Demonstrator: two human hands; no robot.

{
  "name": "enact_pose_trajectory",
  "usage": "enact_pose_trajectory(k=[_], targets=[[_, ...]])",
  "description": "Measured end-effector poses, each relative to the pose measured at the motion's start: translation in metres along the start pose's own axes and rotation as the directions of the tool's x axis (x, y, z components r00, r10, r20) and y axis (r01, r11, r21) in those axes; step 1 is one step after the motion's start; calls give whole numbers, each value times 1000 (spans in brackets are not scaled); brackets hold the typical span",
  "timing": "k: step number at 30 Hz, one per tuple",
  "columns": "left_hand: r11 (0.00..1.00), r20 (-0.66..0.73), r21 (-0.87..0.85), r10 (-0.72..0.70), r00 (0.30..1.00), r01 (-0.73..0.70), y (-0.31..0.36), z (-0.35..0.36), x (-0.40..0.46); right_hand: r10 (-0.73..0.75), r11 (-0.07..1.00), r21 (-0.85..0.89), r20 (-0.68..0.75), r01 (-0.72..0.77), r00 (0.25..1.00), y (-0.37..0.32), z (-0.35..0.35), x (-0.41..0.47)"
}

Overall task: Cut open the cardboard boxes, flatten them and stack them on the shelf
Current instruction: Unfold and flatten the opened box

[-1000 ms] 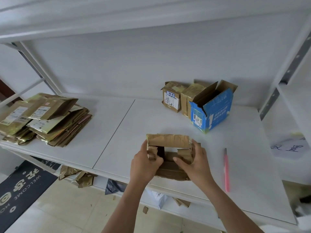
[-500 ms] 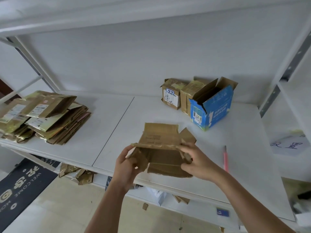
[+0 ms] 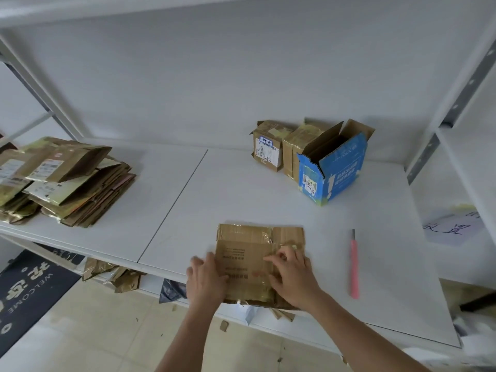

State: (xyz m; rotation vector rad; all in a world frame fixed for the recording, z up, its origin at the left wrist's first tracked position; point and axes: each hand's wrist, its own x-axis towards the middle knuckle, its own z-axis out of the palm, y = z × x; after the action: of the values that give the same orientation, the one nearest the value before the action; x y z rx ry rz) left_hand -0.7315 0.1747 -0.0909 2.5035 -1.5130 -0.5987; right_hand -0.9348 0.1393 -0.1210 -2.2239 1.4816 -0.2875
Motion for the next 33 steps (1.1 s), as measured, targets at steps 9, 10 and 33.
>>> enact_pose_trajectory(k=[9, 10, 33], targets=[[951, 139, -41, 308, 941, -306, -10, 31, 8, 26, 959, -280, -47, -39, 999, -4, 35, -3], [949, 111, -25, 315, 943, -314, -11, 35, 8, 26, 954, -298, -45, -39, 999, -4, 36, -3], [866, 122, 190, 447, 886, -463, 8, 58, 14, 235, 963, -147, 42, -227, 971, -2, 21, 11]])
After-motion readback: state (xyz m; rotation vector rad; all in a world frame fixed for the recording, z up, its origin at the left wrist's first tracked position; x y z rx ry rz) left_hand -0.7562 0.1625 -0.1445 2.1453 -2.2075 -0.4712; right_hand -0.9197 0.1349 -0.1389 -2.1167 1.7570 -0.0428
